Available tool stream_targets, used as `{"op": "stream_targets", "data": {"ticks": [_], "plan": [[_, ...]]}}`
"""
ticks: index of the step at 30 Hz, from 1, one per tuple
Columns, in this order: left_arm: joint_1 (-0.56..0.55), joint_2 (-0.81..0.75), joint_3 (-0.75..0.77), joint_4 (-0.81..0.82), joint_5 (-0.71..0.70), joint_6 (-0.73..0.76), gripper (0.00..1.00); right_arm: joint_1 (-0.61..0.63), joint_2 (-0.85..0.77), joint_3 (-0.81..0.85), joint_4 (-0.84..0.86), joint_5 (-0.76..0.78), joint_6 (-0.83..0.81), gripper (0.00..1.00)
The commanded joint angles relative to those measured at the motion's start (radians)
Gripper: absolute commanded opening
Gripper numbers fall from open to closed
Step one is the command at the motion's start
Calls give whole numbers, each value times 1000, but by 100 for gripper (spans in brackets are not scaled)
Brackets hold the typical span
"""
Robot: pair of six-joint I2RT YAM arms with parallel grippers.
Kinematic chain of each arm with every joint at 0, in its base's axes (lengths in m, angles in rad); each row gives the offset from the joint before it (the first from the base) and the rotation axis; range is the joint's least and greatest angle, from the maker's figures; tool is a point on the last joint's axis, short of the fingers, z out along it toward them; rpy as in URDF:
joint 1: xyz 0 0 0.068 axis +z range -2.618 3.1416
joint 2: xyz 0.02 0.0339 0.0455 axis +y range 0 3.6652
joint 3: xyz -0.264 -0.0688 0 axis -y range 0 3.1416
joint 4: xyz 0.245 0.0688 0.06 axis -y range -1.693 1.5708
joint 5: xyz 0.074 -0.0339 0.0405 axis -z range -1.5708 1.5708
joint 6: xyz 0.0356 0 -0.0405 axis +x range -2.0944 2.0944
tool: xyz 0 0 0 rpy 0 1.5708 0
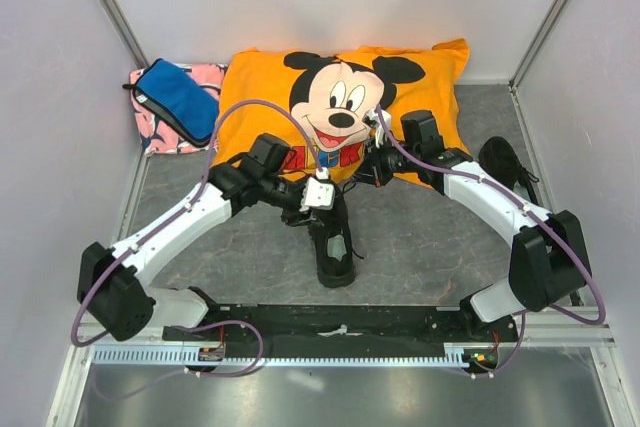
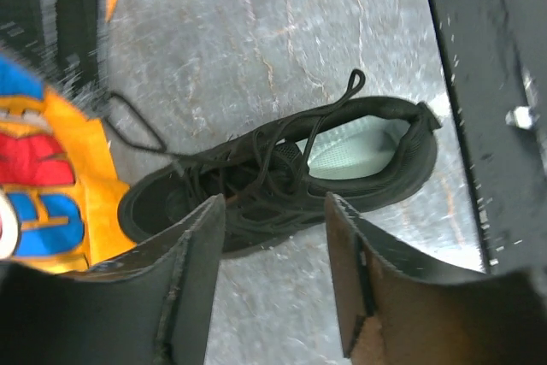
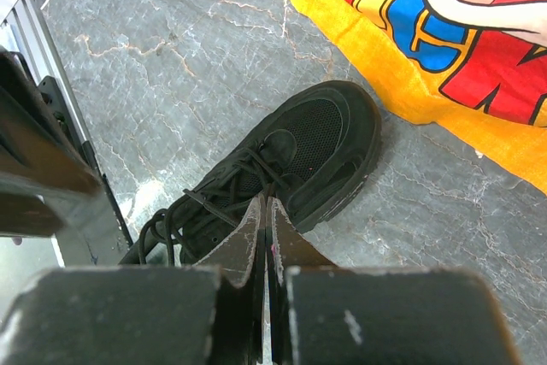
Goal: Tie the shoes
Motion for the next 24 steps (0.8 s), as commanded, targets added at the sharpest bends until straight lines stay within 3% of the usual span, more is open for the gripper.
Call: {"op": "stream_targets", "data": {"ticks": [1,17,20,24], "plan": [[-32,75,52,42,-13,184,51,2,12,2,41,-19,13,0],[-40,234,61,29,-90,360,39,2,26,11,38,-24,16,0],[-40,239,72,19,-96,380,27,2,28,14,35,-24,13,0],[-38,192,93,-5,-98,380,2,2,29,16,35,-22,13,0]]}}
